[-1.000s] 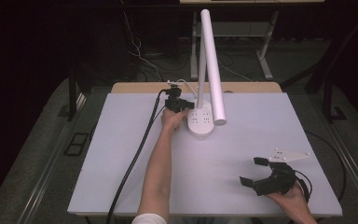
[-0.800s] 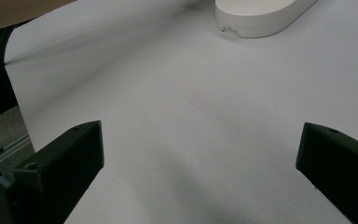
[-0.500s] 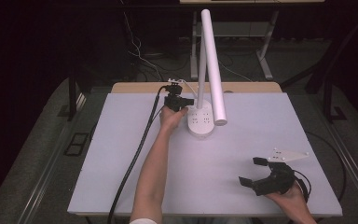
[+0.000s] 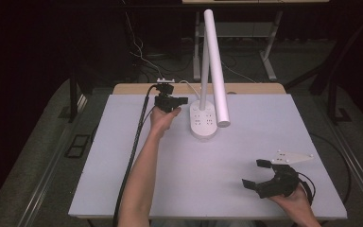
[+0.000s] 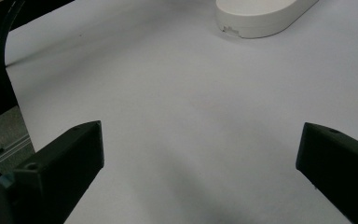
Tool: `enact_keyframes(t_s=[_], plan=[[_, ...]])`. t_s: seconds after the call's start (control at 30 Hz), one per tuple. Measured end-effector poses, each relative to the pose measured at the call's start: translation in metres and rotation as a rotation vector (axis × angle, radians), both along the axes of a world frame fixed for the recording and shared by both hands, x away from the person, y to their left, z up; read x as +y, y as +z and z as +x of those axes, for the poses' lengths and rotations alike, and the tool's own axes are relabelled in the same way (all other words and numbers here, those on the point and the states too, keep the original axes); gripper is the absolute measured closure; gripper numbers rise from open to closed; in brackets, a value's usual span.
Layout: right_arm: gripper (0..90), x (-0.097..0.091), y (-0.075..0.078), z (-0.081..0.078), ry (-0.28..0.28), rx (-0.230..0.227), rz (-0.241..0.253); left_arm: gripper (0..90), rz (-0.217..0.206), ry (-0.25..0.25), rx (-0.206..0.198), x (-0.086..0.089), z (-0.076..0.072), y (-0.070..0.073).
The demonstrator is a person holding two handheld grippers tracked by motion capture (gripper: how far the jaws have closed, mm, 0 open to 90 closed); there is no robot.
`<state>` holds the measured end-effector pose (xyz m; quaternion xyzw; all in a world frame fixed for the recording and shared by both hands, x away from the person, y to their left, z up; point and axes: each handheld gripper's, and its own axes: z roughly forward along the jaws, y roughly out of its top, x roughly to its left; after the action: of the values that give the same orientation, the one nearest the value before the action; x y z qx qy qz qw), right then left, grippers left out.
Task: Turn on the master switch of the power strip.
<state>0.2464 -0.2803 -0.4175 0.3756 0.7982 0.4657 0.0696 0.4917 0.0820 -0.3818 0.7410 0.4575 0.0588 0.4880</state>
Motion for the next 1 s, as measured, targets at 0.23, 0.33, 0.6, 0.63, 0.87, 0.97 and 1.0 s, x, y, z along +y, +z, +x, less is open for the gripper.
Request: enact_keyframes(t_s=[0.23, 0.33, 0.6, 0.63, 0.87, 0.97, 1.0], plan=[[0.2, -0.001, 0.0, 0.0, -0.001, 0.005, 0.004, 83.9, -0.031, -0.017, -0.024, 0.016, -0.015, 0.011], [0.2, -0.002, 0.0, 0.0, -0.004, 0.007, 0.009, 69.8, -0.048, -0.043, -0.023, 0.022, -0.024, 0.016], [0.2, -0.003, 0.0, 0.0, -0.007, 0.005, 0.014, 35.9, -0.079, -0.12, -0.039, 0.04, -0.046, 0.024], [0.2, -0.003, 0.0, 0.0, -0.007, 0.005, 0.014, 33.9, -0.084, -0.124, -0.038, 0.042, -0.049, 0.025], [0.2, -0.003, 0.0, 0.0, -0.011, 0.008, 0.016, 18.6, -0.059, -0.159, -0.046, 0.049, -0.073, 0.033], [0.2, -0.003, 0.0, 0.0, -0.01, 0.009, 0.016, 11.8, -0.051, -0.17, -0.051, 0.052, -0.085, 0.034], [0.2, -0.003, 0.0, 0.0, -0.01, 0.01, 0.017, 8.1, -0.05, -0.176, -0.053, 0.053, -0.089, 0.034]])
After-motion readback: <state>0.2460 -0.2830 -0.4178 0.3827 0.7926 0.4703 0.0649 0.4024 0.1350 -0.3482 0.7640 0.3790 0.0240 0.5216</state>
